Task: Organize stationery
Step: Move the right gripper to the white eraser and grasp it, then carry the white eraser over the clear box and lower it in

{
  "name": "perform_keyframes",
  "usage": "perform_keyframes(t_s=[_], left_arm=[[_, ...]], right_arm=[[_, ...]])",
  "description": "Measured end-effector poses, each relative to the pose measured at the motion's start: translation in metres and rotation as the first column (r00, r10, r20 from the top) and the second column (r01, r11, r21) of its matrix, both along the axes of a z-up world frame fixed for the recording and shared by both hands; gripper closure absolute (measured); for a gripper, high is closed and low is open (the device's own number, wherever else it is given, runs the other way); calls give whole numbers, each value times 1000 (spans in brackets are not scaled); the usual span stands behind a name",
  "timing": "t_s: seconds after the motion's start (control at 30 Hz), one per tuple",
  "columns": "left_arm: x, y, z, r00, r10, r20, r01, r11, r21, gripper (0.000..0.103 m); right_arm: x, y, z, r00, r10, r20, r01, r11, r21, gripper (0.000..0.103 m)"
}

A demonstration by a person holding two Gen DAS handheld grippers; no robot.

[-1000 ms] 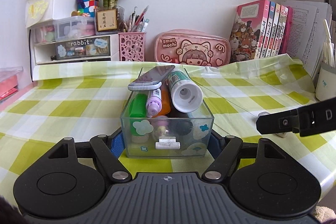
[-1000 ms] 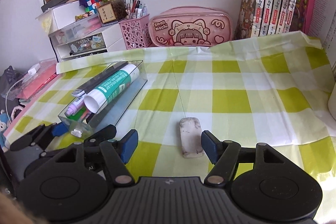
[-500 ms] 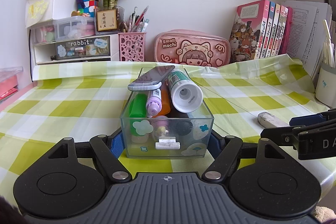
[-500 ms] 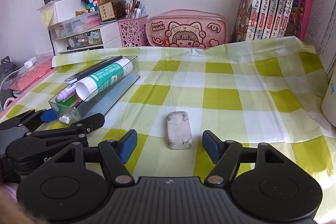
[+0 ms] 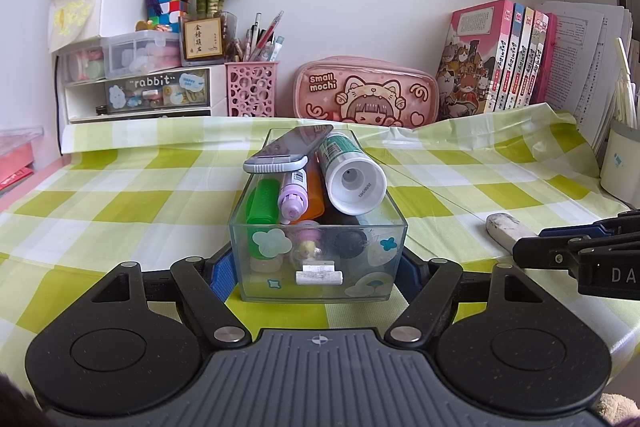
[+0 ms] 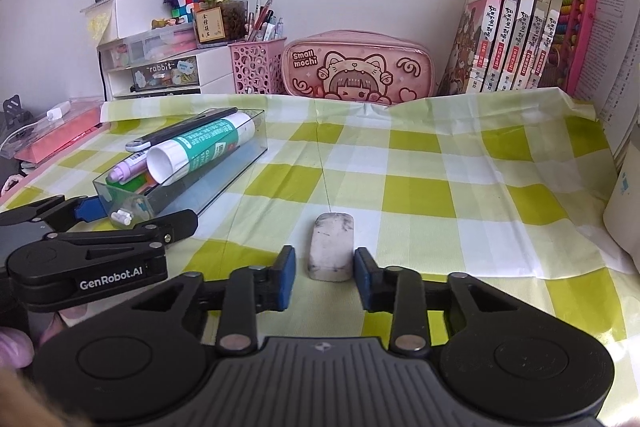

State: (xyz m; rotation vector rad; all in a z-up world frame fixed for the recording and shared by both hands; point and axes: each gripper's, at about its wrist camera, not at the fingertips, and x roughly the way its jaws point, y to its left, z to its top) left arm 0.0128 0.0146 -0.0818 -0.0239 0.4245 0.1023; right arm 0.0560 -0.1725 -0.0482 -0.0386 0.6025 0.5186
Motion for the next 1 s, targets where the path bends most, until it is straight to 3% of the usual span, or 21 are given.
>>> perform_keyframes(t_s=[0.33, 0.7, 0.83, 1.0], left_arm=[[0, 0, 0, 1000, -1, 0, 1, 1000, 0, 29], [0, 0, 0, 1000, 0, 0, 0, 1000, 0, 29], [0, 0, 0, 1000, 0, 0, 0, 1000, 0, 29], [0, 0, 0, 1000, 0, 0, 0, 1000, 0, 29]], right_arm=[[-5, -2, 29, 998, 58, 11, -59, 988, 139, 75], [1, 16, 63, 978, 207, -31, -182, 913, 365, 76], [8, 30, 62, 966, 248, -75, -201, 899, 388, 76], [14, 48, 57, 958, 254, -134, -193, 916, 353, 75]])
